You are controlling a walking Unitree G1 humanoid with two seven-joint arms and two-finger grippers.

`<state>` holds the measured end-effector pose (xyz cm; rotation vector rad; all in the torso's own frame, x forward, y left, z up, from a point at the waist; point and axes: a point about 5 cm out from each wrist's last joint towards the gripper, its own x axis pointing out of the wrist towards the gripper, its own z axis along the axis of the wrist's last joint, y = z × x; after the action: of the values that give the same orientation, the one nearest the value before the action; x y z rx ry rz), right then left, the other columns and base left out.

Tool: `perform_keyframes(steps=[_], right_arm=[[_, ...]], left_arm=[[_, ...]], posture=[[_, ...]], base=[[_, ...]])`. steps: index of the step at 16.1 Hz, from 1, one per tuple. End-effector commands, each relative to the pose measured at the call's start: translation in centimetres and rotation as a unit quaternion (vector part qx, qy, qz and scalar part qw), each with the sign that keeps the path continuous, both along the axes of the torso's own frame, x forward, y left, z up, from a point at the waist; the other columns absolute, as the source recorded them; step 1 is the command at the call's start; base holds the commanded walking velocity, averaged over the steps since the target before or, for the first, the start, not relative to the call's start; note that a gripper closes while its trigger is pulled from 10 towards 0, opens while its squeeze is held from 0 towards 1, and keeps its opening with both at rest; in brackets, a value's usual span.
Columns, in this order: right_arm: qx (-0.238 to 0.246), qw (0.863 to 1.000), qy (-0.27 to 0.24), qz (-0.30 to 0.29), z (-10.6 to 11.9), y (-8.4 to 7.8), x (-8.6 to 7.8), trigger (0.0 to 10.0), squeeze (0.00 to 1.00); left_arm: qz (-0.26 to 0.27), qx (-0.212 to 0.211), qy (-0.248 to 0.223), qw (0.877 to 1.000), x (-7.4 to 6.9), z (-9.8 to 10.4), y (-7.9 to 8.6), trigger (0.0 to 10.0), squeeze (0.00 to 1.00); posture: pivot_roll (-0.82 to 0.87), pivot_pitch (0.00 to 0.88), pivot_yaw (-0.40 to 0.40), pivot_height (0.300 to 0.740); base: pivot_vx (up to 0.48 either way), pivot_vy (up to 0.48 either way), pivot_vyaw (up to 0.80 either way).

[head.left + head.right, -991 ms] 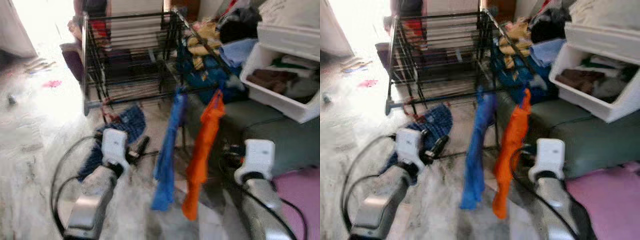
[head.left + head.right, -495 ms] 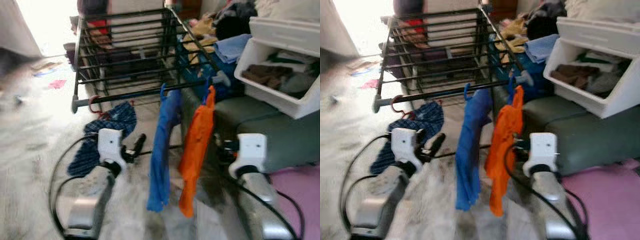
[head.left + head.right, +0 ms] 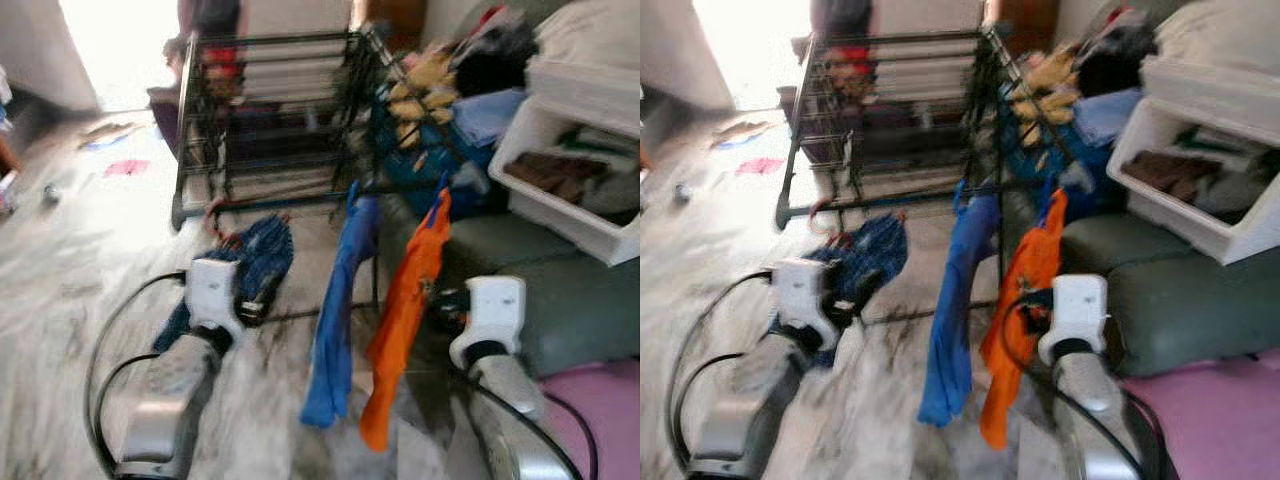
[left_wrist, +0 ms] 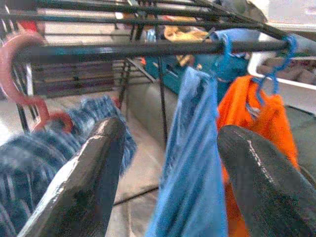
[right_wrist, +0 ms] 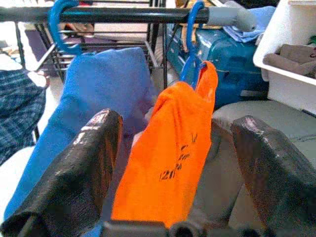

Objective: Hang hanger

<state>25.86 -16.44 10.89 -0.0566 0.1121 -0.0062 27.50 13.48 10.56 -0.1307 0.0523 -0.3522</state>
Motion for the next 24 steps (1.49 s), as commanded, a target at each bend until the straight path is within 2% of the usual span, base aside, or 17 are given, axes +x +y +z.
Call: perform_keyframes(steps=[1, 8, 11, 12, 14, 17, 19, 21, 23, 24], right_arm=[[-0.004, 1.0, -0.004, -0.012, 0.2, -0.8, 0.1, 10.0, 0.0], [-0.004, 1.0, 0.002, -0.021, -0.2, -0.6, 0.3, 10.0, 0.0], [-0.005, 1.0, 0.013, -0.021, -0.6, -0.4, 0.2, 10.0, 0.0], [-0.013, 0.999, 0.022, -0.02, -0.8, -0.3, 0.1, 10.0, 0.0], [0.008, 0.998, 0.056, 0.001, -1.9, 0.8, -0.7, 10.0, 0.0], [0.022, 0.997, 0.073, 0.022, -2.3, 1.6, -1.3, 10.0, 0.0], [0.05, 0.993, 0.099, 0.044, -2.4, 2.4, -1.7, 10.0, 0.0], [0.039, 0.99, 0.133, 0.032, -3.1, 2.2, -1.6, 10.0, 0.0], [0.074, 0.985, 0.153, -0.001, -3.4, 1.5, -1.3, 10.0, 0.0], [0.068, 0.985, 0.16, -0.008, -3.6, 1.1, -1.3, 10.0, 0.0]], left_arm=[[-0.014, -0.004, -0.006, 1.0, 0.2, 0.3, -0.8, 10.0, 0.0], [-0.018, -0.012, 0.007, 1.0, 0.1, 0.0, -1.2, 10.0, 0.0], [-0.016, -0.012, 0.015, 1.0, 0.0, -0.1, -1.0, 10.0, 0.0], [-0.018, -0.012, 0.02, 1.0, 0.0, -0.2, -1.1, 10.0, 0.0], [-0.033, -0.018, 0.033, 0.999, -0.1, -0.4, -1.5, 10.0, 0.0], [-0.043, -0.027, 0.04, 0.998, -0.1, -0.4, -1.8, 10.0, 0.0], [-0.048, -0.024, 0.045, 0.998, -0.1, -0.4, -1.9, 10.0, 0.0], [-0.06, -0.02, 0.05, 0.997, -0.1, -0.5, -2.1, 10.0, 0.0], [-0.072, -0.018, 0.053, 0.996, -0.3, -0.5, -2.4, 10.0, 0.0], [-0.075, -0.018, 0.055, 0.996, -0.3, -0.5, -2.4, 10.0, 0.0]], posture=[[-0.14, 0.0, 0.026, 0.74], [-0.14, 0.001, 0.028, 0.74], [-0.13, 0.013, 0.031, 0.74], [-0.13, 0.014, 0.03, 0.74], [-0.13, 0.018, 0.031, 0.74], [-0.13, 0.026, 0.036, 0.74], [-0.14, 0.03, 0.042, 0.74], [-0.14, 0.028, 0.044, 0.74], [-0.13, 0.027, 0.044, 0.74], [-0.13, 0.029, 0.044, 0.74]], base=[[0.409, 0.0, 0.0], [0.381, 0.044, 0.0], [0.0, 0.0, 0.0], [0.0, 0.0, 0.0], [0.0, 0.0, 0.0], [0.0, 0.0, 0.0], [0.0, 0.0, 0.0], [0.0, 0.0, 0.0], [0.0, 0.0, 0.0], [0.0, 0.0, 0.0]])
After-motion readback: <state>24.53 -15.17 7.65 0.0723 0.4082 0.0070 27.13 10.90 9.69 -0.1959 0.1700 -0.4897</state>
